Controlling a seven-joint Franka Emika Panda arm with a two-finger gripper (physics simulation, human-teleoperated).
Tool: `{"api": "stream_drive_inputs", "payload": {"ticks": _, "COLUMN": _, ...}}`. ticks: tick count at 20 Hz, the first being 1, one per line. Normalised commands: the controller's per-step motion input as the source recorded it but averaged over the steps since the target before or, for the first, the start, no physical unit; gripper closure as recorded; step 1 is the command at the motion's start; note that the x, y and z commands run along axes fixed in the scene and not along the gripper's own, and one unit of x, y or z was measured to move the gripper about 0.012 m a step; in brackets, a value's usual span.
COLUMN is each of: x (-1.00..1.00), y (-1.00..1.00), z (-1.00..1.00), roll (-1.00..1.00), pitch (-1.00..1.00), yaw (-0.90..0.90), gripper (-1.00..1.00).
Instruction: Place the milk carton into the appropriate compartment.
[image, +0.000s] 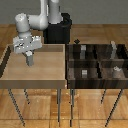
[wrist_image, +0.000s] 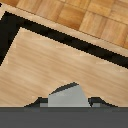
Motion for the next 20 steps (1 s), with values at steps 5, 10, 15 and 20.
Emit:
{"api": "stream_drive_inputs", "payload": {"ticks": 5, "x": 0.00, "y": 0.00, "z": 1.00, "roll": 0.00, "pitch": 0.00, "yaw": 0.00, "gripper": 1.00}}
{"api": "stream_drive_inputs", "payload": {"ticks": 10, "x": 0.00, "y": 0.00, "z": 1.00, "roll": 0.00, "pitch": 0.00, "yaw": 0.00, "gripper": 1.00}}
{"api": "stream_drive_inputs", "payload": {"ticks": 15, "x": 0.00, "y": 0.80, "z": 0.00, "roll": 0.00, "pitch": 0.00, "yaw": 0.00, "gripper": 1.00}}
{"api": "stream_drive_inputs", "payload": {"ticks": 20, "x": 0.00, "y": 1.00, "z": 0.00, "roll": 0.00, "pitch": 0.00, "yaw": 0.00, "gripper": 1.00}}
